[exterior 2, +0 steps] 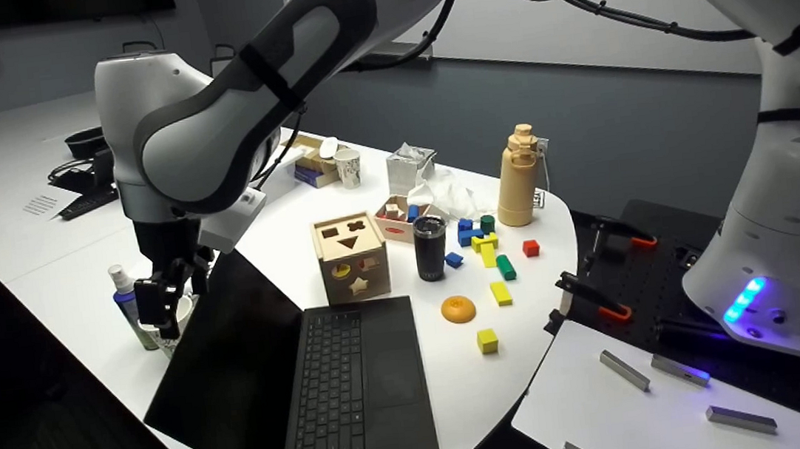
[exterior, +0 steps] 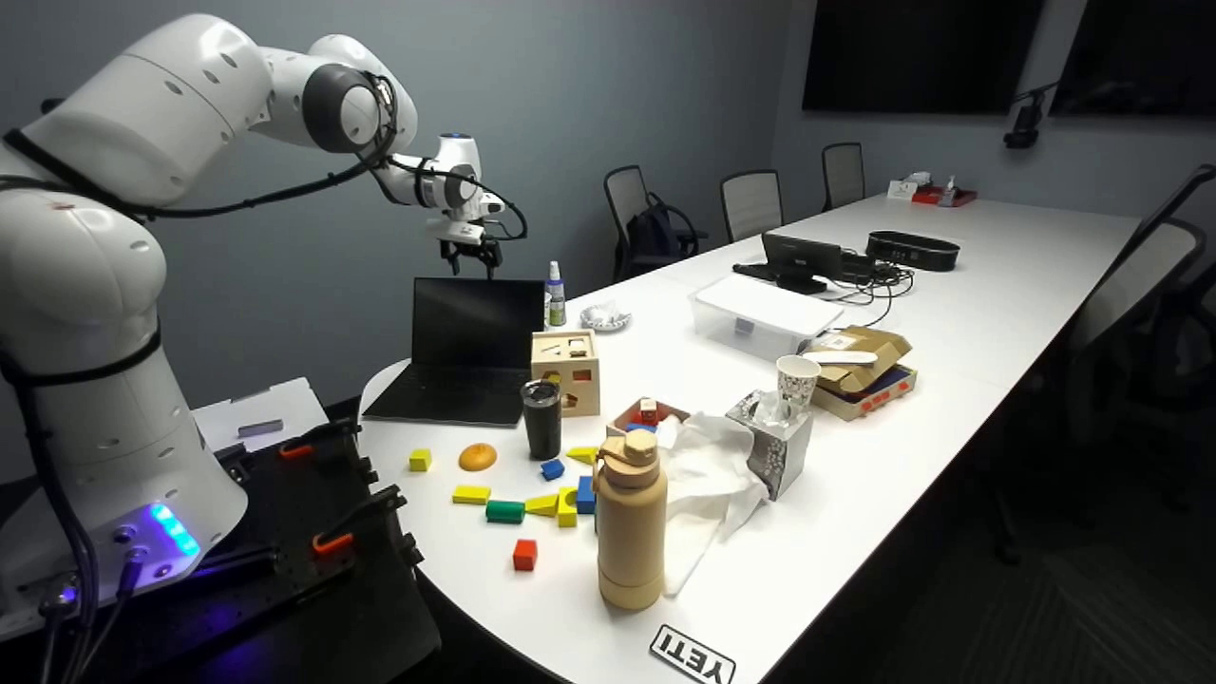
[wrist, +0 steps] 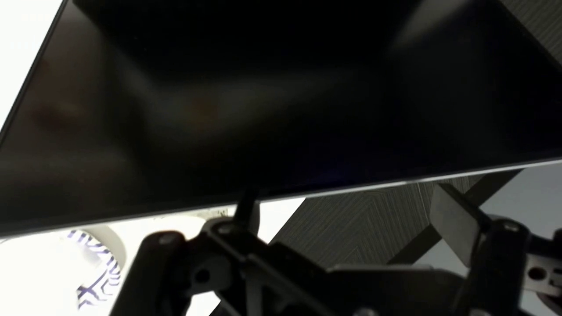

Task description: Close the laptop

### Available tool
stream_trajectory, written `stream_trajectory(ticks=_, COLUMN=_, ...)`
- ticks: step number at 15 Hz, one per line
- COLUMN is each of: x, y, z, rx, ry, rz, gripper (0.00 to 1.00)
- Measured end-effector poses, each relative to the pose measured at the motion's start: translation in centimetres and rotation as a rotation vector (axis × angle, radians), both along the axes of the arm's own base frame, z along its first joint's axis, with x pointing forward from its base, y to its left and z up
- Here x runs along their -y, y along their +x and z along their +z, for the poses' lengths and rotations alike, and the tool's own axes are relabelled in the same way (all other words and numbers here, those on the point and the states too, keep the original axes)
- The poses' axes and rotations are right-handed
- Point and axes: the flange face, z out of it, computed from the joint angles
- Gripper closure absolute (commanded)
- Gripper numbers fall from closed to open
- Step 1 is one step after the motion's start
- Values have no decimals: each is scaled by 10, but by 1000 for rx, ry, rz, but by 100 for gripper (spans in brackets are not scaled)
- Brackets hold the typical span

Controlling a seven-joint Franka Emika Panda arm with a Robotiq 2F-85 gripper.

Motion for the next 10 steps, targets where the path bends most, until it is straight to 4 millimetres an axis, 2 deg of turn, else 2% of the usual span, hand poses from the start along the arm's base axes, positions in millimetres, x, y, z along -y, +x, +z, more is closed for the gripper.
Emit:
stream_trajectory(ticks=7, x=-6, y=9, z=9, rx=34, ry=40, rz=-11, gripper=0)
stream_trajectory(ticks=10, x=-9, y=9, z=2, rx=29, ry=41, rz=-11, gripper=0)
